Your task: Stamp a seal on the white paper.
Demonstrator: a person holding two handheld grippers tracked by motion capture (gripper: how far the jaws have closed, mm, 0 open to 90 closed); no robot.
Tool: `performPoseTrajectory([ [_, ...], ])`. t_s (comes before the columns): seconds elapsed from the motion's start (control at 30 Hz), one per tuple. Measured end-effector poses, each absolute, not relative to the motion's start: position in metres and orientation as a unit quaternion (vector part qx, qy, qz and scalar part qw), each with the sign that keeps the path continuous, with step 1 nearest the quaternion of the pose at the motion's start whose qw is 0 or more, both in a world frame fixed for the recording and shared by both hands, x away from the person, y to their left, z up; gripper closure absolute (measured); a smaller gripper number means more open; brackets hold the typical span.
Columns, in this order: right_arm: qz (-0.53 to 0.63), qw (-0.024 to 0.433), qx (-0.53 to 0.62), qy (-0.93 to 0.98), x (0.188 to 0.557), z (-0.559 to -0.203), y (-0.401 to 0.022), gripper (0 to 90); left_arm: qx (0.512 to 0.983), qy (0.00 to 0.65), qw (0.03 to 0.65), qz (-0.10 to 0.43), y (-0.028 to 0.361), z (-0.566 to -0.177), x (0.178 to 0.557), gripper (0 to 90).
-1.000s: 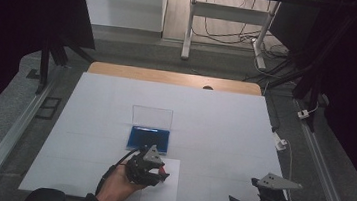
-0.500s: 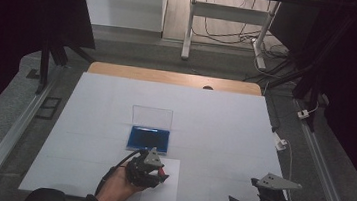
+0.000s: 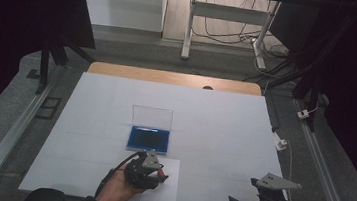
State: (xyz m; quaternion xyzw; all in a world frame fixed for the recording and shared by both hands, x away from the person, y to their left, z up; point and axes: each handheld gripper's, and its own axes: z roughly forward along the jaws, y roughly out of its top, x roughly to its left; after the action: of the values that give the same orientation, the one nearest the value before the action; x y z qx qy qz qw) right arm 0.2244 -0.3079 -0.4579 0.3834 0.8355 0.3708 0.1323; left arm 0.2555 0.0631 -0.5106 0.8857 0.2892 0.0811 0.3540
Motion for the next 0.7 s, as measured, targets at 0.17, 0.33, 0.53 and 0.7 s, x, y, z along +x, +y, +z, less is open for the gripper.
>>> performPoseTrajectory([
  [0.17, 0.371, 0.132, 0.382, 0.836, 0.2243, -0.4579, -0.3078, 0.2, 0.883, 0.293, 0.36, 0.073, 0.0647, -0.5114, 0.2572, 59.1],
  [0.33, 0.369, 0.132, 0.382, 0.837, 0.2244, -0.4579, -0.3075, 0.3, 0.886, 0.287, 0.351, 0.091, 0.0611, -0.511, 0.2528, 59.2],
  [0.53, 0.369, 0.132, 0.381, 0.837, 0.2244, -0.4582, -0.3071, 0.3, 0.886, 0.288, 0.354, 0.084, 0.0624, -0.511, 0.2551, 59.2],
  [0.7, 0.37, 0.132, 0.381, 0.837, 0.2243, -0.4581, -0.3072, 0.3, 0.88, 0.3, 0.362, 0.065, 0.0653, -0.5114, 0.2588, 59.1],
])
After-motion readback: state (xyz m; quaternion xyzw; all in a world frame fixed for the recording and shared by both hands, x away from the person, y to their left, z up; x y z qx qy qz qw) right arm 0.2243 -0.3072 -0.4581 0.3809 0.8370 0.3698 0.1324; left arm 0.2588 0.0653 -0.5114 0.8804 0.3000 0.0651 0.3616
